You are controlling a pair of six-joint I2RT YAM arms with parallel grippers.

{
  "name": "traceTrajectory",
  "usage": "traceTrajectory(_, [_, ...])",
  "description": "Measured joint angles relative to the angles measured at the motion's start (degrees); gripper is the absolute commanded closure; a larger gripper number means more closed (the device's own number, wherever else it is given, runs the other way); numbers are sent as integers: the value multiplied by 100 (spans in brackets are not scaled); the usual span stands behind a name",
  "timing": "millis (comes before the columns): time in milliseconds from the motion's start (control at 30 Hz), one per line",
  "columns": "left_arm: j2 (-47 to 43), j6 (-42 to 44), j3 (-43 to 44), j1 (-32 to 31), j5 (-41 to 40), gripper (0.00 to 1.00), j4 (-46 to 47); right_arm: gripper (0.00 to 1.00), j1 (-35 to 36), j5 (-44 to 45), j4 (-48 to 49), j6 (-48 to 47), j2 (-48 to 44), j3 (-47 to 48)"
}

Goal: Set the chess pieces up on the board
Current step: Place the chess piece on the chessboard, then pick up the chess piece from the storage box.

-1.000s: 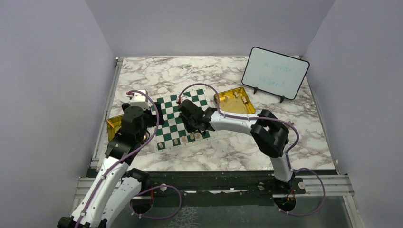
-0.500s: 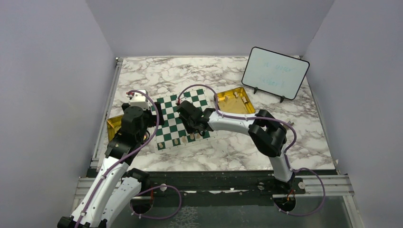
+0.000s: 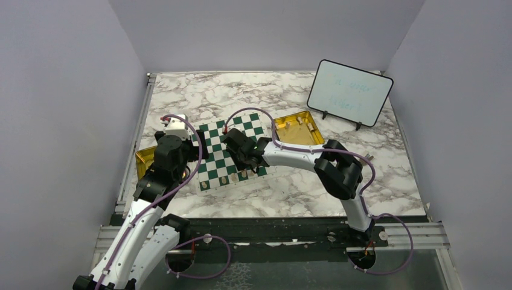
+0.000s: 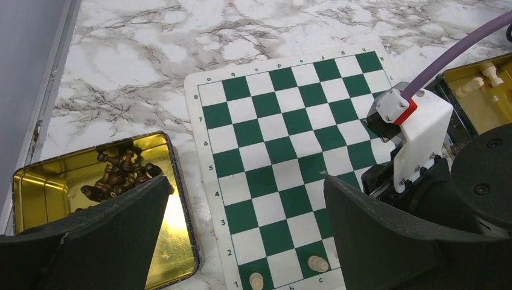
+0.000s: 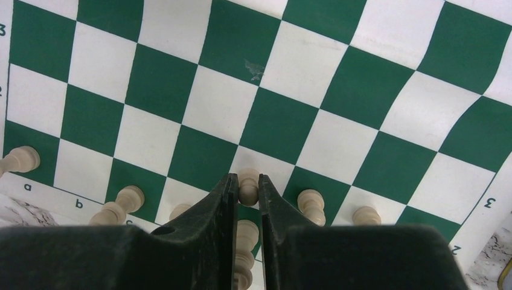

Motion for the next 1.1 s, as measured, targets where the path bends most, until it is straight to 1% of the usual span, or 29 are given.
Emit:
traceTrajectory(333, [-2,0,0,0,0,1,2,67,7,13,-87,28,0,4])
traceTrajectory(833, [-9,2,0,0,0,1,2,63,7,205,-96,17,-48,90])
traceTrajectory(1100, [-15,2,0,0,0,1,0,61,7,529,-90,-74,-455,90])
